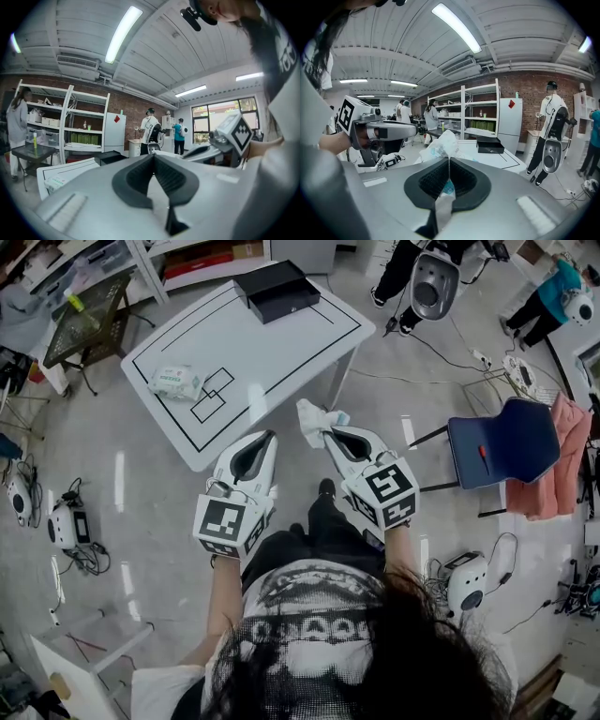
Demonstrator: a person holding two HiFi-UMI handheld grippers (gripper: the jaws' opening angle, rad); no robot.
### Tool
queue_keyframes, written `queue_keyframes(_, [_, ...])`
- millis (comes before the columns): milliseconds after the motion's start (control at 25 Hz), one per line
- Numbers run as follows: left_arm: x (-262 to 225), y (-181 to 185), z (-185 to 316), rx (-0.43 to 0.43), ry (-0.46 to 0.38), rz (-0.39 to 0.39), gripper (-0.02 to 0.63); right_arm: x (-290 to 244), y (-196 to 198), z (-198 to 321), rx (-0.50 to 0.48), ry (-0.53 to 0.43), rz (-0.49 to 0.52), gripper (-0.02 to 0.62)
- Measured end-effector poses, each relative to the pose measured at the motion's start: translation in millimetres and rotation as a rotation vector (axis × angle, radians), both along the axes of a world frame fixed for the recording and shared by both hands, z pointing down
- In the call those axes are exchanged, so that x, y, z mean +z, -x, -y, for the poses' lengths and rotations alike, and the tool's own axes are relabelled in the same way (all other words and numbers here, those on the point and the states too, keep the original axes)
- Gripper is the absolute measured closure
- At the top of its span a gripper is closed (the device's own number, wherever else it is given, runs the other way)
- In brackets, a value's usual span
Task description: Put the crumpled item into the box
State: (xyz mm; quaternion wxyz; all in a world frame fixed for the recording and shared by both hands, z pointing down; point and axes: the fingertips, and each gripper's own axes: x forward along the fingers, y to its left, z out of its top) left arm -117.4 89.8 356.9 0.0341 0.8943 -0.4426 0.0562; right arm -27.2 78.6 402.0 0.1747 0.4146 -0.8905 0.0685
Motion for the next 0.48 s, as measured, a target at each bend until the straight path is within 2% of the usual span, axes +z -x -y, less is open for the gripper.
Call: queue_keyframes(480, [8.8,-49.3,110.6,-0.042,0.017,0.021,0.606,13.5,-54.6,102.5,-0.033,0.023,0.007,0.586])
